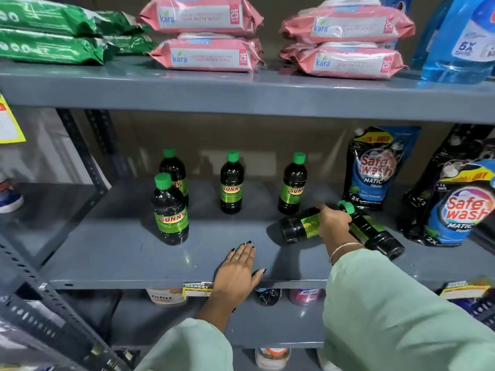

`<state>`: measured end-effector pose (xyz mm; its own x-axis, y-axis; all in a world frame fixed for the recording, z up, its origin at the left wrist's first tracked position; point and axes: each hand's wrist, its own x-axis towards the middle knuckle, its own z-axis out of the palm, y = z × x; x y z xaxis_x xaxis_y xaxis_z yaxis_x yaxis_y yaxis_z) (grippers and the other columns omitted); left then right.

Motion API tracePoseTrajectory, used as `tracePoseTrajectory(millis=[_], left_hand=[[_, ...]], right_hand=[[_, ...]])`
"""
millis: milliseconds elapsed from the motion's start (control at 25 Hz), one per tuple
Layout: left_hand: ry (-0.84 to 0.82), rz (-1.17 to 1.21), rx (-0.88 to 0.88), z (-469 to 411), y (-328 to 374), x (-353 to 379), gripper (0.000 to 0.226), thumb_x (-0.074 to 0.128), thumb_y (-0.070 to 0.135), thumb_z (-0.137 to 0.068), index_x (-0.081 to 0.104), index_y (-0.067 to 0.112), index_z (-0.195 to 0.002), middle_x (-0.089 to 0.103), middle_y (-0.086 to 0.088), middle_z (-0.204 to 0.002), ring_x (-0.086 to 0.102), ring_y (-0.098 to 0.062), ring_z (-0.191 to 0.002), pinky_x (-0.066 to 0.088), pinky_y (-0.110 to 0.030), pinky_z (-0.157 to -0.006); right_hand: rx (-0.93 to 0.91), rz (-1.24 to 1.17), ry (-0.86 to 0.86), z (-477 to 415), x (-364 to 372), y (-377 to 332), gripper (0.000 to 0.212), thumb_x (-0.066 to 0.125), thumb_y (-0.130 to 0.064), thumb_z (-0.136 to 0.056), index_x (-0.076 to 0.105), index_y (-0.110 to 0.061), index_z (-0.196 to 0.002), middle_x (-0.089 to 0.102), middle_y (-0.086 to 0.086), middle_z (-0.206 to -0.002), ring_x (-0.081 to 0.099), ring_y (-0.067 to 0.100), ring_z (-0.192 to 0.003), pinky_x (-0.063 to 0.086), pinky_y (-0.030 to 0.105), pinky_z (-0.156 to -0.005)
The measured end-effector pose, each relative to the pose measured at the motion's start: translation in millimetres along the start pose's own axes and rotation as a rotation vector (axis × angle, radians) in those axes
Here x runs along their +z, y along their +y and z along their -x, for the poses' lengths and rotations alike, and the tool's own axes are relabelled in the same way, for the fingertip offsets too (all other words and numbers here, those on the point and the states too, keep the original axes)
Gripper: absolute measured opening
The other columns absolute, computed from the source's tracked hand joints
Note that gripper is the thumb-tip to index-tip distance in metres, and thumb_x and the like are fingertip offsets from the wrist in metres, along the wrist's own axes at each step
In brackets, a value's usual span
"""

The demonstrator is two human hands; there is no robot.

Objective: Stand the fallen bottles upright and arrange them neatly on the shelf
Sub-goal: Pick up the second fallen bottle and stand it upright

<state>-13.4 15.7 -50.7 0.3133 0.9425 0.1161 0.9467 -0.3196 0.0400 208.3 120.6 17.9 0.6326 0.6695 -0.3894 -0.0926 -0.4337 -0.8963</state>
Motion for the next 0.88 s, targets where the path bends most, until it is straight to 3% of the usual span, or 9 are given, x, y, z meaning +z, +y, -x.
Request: tracePoseTrajectory(millis=[120,240,320,400,480,600,760,880], left_hand=[[0.012,0.021,0.012,0.6,-0.8,-1.8,0.061,0.02,0.046,-0.097,0.007,0.009,-0.143,0.01,-0.007,-0.155,0.008,-0.016,-0.142,0.005,-0.03,-0.114],[0.025,0.052,-0.006,3.6,-13.4,-5.2,0.059,0.021,0.043,-0.098,0.009,0.007,-0.143,0.012,-0.008,-0.155,0.01,-0.016,-0.141,0.007,-0.029,-0.114],[0.045,0.057,-0.018,10.6,-30.3,-6.7,0.059,0.02,0.043,-0.097,0.012,0.007,-0.143,0.015,-0.008,-0.154,0.013,-0.016,-0.141,0.009,-0.029,-0.114],[0.111,0.059,-0.047,20.3,-50.3,-8.5,0.064,0.011,0.047,-0.094,0.023,0.006,-0.141,0.025,-0.009,-0.151,0.023,-0.018,-0.139,0.017,-0.031,-0.113],[0.111,0.064,-0.109,29.5,-65.4,-11.8,0.076,0.002,0.05,-0.084,0.039,0.005,-0.134,0.042,-0.01,-0.143,0.039,-0.02,-0.131,0.03,-0.034,-0.108],[0.095,0.113,-0.133,42.5,-88.6,-11.7,0.083,-0.003,0.05,-0.078,0.04,0.005,-0.133,0.042,-0.011,-0.142,0.039,-0.022,-0.131,0.029,-0.037,-0.108],[-0.012,0.137,-0.18,52.6,-112.8,-11.6,0.072,0.006,0.045,-0.094,0.066,0.007,-0.107,0.069,-0.005,-0.111,0.064,-0.016,-0.102,0.052,-0.033,-0.084],[-0.017,0.173,-0.159,56.7,-120.6,-7.8,0.075,0.002,0.043,-0.095,0.067,0.008,-0.104,0.07,-0.003,-0.109,0.065,-0.014,-0.1,0.053,-0.031,-0.082]], right_hand=[[-0.187,0.135,-0.009,29.3,17.6,-26.2,0.086,0.082,-0.036,-0.057,0.041,-0.001,-0.124,0.056,0.02,-0.122,0.049,0.04,-0.118,0.046,0.048,-0.099],[-0.486,0.312,-0.111,61.4,40.7,-33.0,0.085,0.073,-0.038,-0.044,0.041,-0.007,-0.117,0.06,0.017,-0.112,0.053,0.038,-0.112,0.047,0.048,-0.094],[-0.629,0.365,-0.145,84.8,55.0,-32.9,0.073,0.073,-0.026,-0.052,0.042,-0.006,-0.114,0.055,0.012,-0.112,0.047,0.033,-0.112,0.045,0.043,-0.094],[-0.746,0.333,-0.141,105.8,71.3,-30.1,0.062,0.074,-0.013,-0.06,0.043,-0.001,-0.112,0.052,0.018,-0.114,0.043,0.036,-0.112,0.044,0.044,-0.094],[-0.818,0.332,-0.121,122.6,85.4,-24.9,0.06,0.075,-0.011,-0.06,0.044,0.003,-0.109,0.053,0.023,-0.112,0.044,0.04,-0.109,0.042,0.045,-0.092],[-0.844,0.355,-0.131,140.9,101.8,-15.4,0.057,0.074,-0.011,-0.061,0.044,0.006,-0.106,0.053,0.024,-0.109,0.043,0.04,-0.106,0.039,0.045,-0.092],[-0.855,0.389,-0.136,152.2,112.0,-4.6,0.055,0.074,-0.011,-0.059,0.045,0.006,-0.103,0.052,0.024,-0.108,0.043,0.04,-0.106,0.036,0.045,-0.095],[-0.855,0.406,-0.138,155.1,114.7,-1.5,0.056,0.074,-0.011,-0.059,0.044,0.005,-0.104,0.05,0.023,-0.109,0.041,0.039,-0.107,0.034,0.042,-0.094]])
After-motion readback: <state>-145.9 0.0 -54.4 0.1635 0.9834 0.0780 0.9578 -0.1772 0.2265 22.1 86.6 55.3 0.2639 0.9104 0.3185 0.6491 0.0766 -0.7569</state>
